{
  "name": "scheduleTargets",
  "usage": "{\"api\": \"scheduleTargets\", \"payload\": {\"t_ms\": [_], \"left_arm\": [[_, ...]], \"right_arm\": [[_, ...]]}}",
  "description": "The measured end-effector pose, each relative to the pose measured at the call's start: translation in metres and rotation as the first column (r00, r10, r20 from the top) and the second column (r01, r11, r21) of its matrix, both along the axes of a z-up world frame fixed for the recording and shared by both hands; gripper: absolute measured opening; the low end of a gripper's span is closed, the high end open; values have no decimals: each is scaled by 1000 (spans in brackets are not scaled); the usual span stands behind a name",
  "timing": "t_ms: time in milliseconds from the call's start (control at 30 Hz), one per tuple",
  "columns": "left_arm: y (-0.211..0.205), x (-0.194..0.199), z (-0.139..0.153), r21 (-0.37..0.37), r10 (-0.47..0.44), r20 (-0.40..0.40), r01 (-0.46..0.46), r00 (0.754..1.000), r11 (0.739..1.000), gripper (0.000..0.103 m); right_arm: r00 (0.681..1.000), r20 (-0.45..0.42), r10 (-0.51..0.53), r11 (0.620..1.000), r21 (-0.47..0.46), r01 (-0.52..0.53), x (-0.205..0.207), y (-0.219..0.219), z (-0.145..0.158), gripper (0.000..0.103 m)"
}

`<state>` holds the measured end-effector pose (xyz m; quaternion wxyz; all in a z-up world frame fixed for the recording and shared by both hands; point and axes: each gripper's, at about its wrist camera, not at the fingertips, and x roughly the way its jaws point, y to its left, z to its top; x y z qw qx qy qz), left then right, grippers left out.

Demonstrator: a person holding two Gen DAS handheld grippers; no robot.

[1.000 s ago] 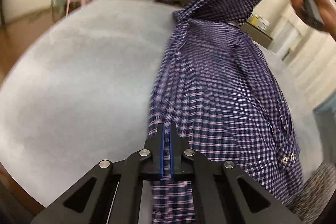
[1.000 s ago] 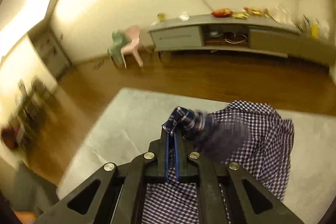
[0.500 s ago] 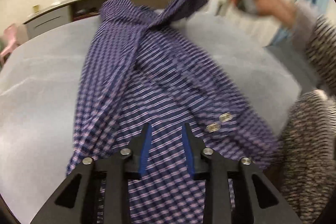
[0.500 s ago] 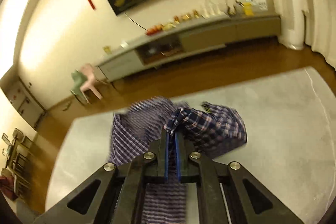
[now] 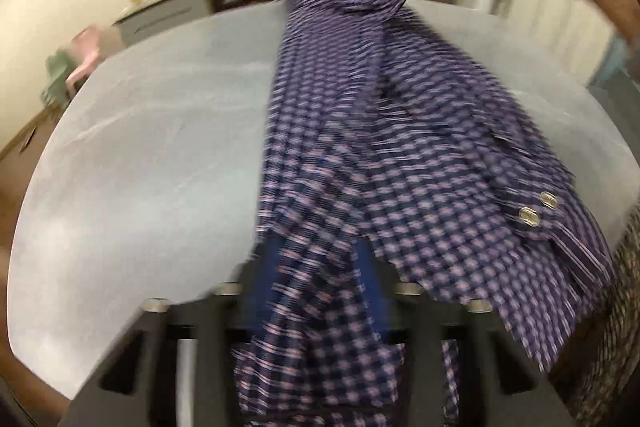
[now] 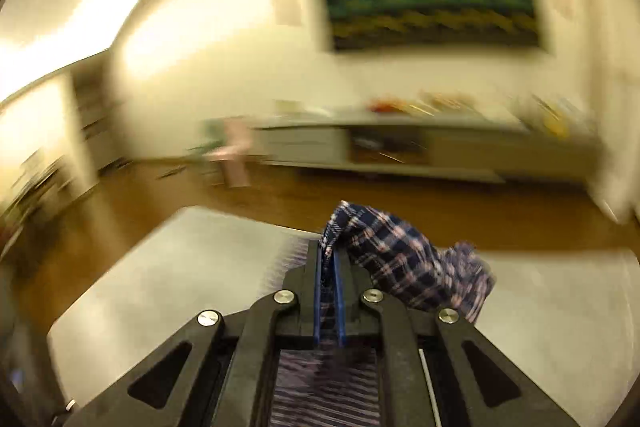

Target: Fold clothes

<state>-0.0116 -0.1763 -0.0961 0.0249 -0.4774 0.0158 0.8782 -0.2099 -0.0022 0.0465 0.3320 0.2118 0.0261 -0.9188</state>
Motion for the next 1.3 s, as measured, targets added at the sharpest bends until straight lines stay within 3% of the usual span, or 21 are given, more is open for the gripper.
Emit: {"api": "scheduleTargets", "payload": {"t_ms": [133, 200, 400, 567, 700, 800, 933, 1133, 1300], "left_arm": [[-8, -6, -4, 61, 44, -13, -43, 999, 997, 5], [-12, -1, 5, 102, 29, -62, -22, 998, 995, 4], [-44, -6, 5, 231, 84, -83, -62, 993, 971, 2], [-67, 2, -3, 290, 130, -38, -114, 991, 950, 2], [-68, 3, -15, 277, 127, 7, -124, 992, 953, 5], [-63, 8, -21, 251, 112, 4, -110, 994, 962, 9], [-63, 11, -19, 252, 103, -4, -98, 995, 963, 8], [-48, 22, -2, 197, 29, -71, -14, 997, 980, 2], [-25, 31, 18, 193, -85, -141, 112, 986, 975, 2]], "right_arm": [[999, -21, 43, 998, 47, -42, -7, -72, 48, 7], [998, -29, 54, 996, 74, -52, -17, -107, 67, 7], [978, -96, 185, 972, 163, -168, -13, -228, 94, 7], [926, -106, 362, 909, 260, -326, 7, -340, 83, 7], [924, -72, 376, 868, 375, -324, 6, -379, 43, 7], [945, -47, 324, 857, 436, -273, -13, -378, 15, 7], [968, -42, 247, 878, 432, -206, -31, -357, 14, 7], [980, -88, 181, 942, 300, -147, -20, -305, 58, 7], [996, -82, -19, 974, 223, 37, -24, -212, 48, 7]]}}
